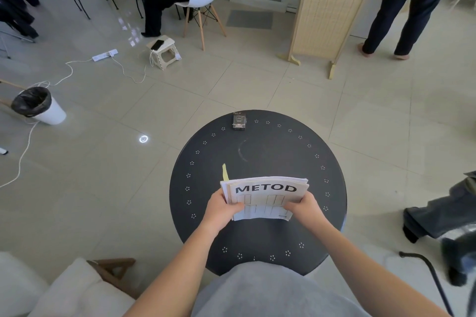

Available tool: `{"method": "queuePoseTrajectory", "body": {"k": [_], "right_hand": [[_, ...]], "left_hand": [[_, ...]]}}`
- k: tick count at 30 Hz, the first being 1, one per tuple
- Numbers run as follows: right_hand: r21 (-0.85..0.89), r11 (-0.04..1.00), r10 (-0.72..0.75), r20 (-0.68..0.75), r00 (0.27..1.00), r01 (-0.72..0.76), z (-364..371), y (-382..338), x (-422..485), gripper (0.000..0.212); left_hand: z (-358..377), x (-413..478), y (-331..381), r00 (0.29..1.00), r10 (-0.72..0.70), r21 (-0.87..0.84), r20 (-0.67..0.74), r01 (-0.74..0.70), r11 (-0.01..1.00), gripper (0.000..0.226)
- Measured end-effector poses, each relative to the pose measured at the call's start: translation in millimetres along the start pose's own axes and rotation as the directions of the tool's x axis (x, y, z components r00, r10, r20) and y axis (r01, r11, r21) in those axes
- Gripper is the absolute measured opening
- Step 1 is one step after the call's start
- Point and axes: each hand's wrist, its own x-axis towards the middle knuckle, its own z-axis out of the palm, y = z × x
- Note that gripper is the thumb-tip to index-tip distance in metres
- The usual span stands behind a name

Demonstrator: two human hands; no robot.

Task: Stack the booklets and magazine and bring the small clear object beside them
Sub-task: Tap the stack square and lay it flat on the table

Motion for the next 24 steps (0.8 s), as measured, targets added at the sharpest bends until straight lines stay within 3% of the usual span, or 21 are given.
{"method": "queuePoseTrajectory", "body": {"k": [6, 12, 16, 24], "right_hand": [[0.052, 0.998, 0.024, 0.014, 1.000, -0.025, 3.3, 1.8, -3.2, 0.043], [0.074, 0.997, -0.036, -0.011, 0.999, 0.037, 13.3, 12.1, -7.1, 0.056], [0.069, 0.994, -0.077, -0.035, 0.996, 0.080, 22.8, 15.1, -8.9, 0.057], [0.084, 0.996, 0.001, -0.073, 0.997, 0.005, 25.2, 19.4, 0.4, 0.044]], "left_hand": [[2.6, 0.2, -5.9, 1.000, -0.010, -0.055, 0.017, 0.011, 0.998, 0.049], [3.8, 2.6, -10.1, 1.000, -0.013, -0.079, 0.025, 0.015, 0.997, 0.041], [6.6, 1.0, -11.5, 1.000, -0.008, -0.091, 0.007, 0.008, 0.996, 0.042], [5.2, 0.4, -14.8, 1.000, -0.003, -0.070, 0.003, 0.003, 0.998, 0.037]]}}
